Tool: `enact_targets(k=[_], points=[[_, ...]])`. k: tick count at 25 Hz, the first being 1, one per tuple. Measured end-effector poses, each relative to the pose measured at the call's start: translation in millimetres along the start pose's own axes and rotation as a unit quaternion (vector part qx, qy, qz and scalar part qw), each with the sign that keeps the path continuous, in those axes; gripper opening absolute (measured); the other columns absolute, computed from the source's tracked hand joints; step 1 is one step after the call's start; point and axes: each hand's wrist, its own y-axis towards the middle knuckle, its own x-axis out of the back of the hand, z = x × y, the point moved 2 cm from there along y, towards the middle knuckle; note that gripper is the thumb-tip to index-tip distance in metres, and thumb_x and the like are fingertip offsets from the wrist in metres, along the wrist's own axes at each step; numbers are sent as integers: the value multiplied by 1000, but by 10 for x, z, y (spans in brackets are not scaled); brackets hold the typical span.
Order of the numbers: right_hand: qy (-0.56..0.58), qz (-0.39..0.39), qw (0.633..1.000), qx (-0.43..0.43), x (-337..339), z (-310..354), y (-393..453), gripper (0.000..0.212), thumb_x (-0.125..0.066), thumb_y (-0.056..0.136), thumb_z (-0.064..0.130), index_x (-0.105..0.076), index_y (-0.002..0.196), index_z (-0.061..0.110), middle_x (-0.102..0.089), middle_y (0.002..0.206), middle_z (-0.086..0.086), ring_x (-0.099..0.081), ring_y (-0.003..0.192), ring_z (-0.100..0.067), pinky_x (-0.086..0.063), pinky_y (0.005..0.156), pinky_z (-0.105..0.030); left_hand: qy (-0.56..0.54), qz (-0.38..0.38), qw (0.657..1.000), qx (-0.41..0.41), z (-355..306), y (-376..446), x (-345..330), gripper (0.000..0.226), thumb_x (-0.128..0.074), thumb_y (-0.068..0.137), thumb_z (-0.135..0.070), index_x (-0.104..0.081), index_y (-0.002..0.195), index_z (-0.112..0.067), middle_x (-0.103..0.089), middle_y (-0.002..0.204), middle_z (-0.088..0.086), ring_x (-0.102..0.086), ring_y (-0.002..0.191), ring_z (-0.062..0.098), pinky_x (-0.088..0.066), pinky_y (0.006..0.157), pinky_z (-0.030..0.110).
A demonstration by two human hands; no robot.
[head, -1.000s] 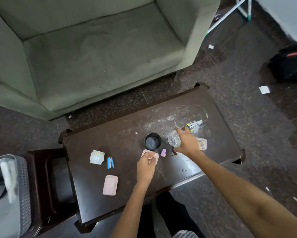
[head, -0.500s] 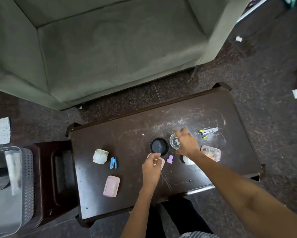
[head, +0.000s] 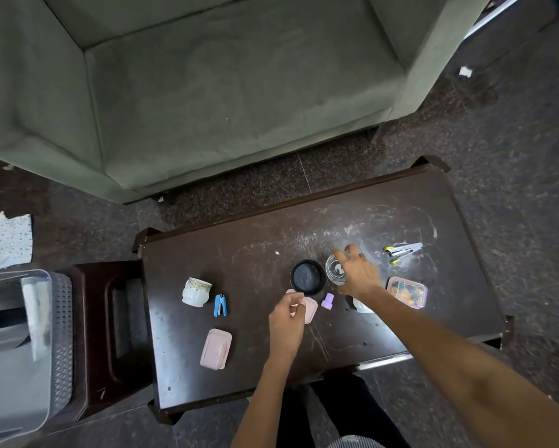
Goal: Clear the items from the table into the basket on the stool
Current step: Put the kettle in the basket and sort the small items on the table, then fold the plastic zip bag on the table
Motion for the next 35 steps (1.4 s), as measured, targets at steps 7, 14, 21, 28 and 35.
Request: enact_targets(k=[7, 14, 21, 28, 35], points=[[-27, 4, 999, 29, -25, -27, 1, 88, -80, 67, 14, -30, 140, 24, -34, 134, -10, -43, 119, -30, -55, 80, -38, 9, -2, 1000, 2, 41, -18, 20, 20, -53, 90, -11, -66, 105, -14, -64, 96, -4, -58, 82, 2, -41, 68, 8], [-72, -2, 995, 66, -55, -73, -34, 92, -75, 68, 3, -27, 143, 25, -31, 142, -8, -35, 129, -29, -53, 88, -38, 10, -7, 1000, 5, 92, -34, 71, 20, -55, 89, -11, -65, 106, -14, -65, 93, -3, -57, 80, 0, -43, 71, 10], [-108, 4, 992, 70, -7, -32, -36, 96, -76, 68, 5, -22, 145, 23, -31, 143, -11, -34, 132, -29, -50, 93, -38, 6, -12, 1000, -3, 108, -50, 142, 20, -54, 89, -10, -66, 105, -13, -66, 94, -4, -59, 81, 0, -42, 70, 9], [-32, -20, 999, 33, 239, 291, -321, 66, -72, 69, 6, -45, 129, 16, -44, 133, -6, -47, 119, -27, -50, 87, -36, -15, -28, 999, -22, 111, -210, 460, 17, -56, 90, -11, -66, 102, -16, -66, 92, -8, -60, 88, 2, -42, 70, 1], [59, -44, 991, 112, 505, 1334, -866, 37, -58, 87, 25, -53, 124, 20, -52, 123, -3, -57, 111, -27, -49, 82, -36, -70, -96, 993, 12, 335, -509, 1011, 14, -58, 90, -9, -67, 100, -11, -66, 89, -2, -60, 85, 12, -43, 70, 1]])
